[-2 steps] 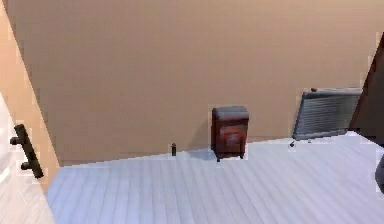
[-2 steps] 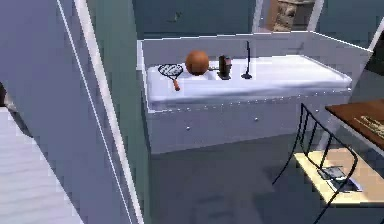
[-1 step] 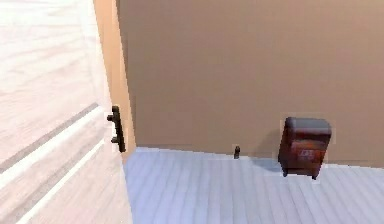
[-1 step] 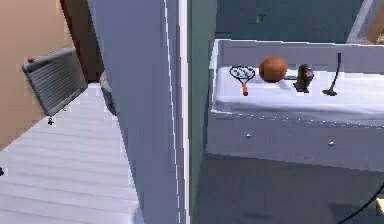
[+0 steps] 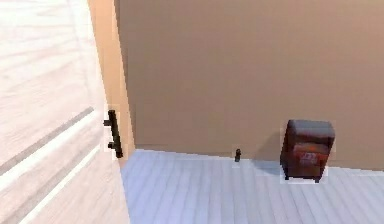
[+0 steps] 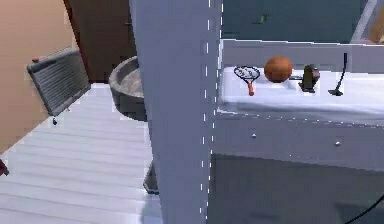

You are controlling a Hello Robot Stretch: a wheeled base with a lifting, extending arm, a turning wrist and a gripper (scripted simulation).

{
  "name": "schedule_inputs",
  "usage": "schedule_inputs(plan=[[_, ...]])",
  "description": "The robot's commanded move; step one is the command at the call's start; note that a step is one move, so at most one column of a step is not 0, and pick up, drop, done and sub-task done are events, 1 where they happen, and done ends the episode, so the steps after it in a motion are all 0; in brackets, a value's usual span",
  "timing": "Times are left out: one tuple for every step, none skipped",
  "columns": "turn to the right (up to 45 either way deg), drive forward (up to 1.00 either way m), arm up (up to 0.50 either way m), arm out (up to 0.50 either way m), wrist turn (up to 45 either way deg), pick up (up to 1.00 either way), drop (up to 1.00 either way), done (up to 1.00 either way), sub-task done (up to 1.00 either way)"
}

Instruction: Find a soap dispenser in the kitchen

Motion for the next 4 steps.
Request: schedule_inputs(plan=[[6.0,0.00,0.00,0.00,0.0,0.00,0.00,0.00,0.00],[0.0,0.30,0.00,0.00,0.0,0.00,0.00,0.00,0.00],[45.0,0.00,0.00,0.00,0.0,0.00,0.00,0.00,0.00],[12.0,0.00,0.00,0.00,0.0,0.00,0.00,0.00,0.00]])
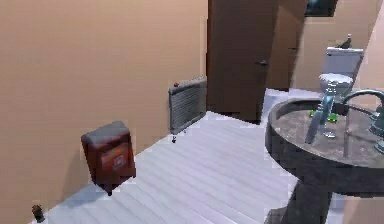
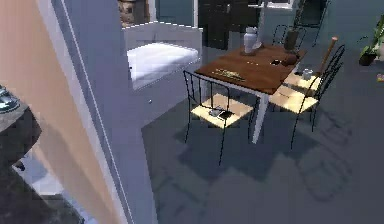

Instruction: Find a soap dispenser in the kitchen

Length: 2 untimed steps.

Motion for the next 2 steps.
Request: schedule_inputs(plan=[[0.0,1.00,0.00,0.00,0.0,0.00,0.00,0.00,0.00],[33.0,0.00,0.00,0.00,0.0,0.00,0.00,0.00,0.00]])
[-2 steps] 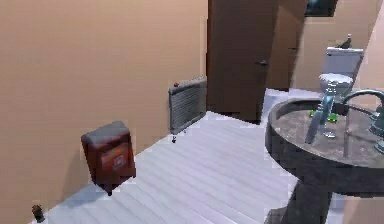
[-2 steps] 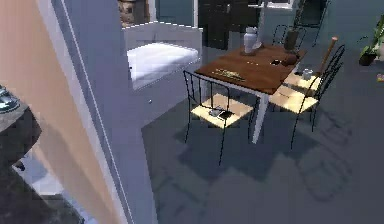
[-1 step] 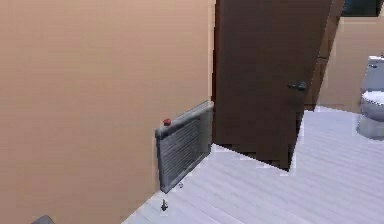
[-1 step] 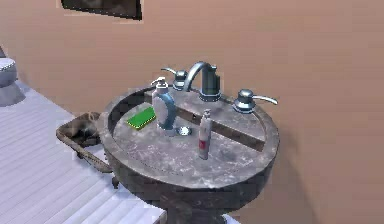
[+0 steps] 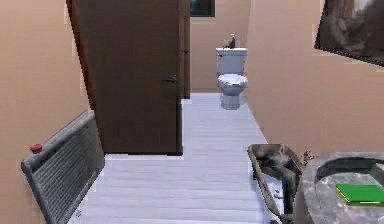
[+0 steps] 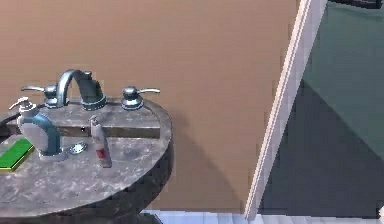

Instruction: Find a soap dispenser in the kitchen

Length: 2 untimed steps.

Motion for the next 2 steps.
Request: schedule_inputs(plan=[[0.0,0.05,0.00,0.00,0.0,0.00,0.00,0.00,0.00],[9.0,0.00,0.00,0.00,0.0,0.00,0.00,0.00,0.00]])
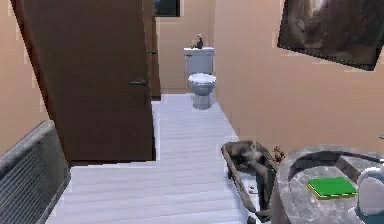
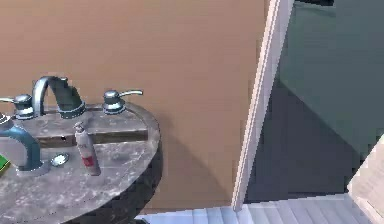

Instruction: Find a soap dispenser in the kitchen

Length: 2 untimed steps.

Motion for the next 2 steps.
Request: schedule_inputs(plan=[[3.0,0.00,0.00,0.00,0.0,0.00,0.00,0.00,0.00],[0.0,1.00,0.00,0.00,0.0,0.00,0.00,0.00,0.00]])
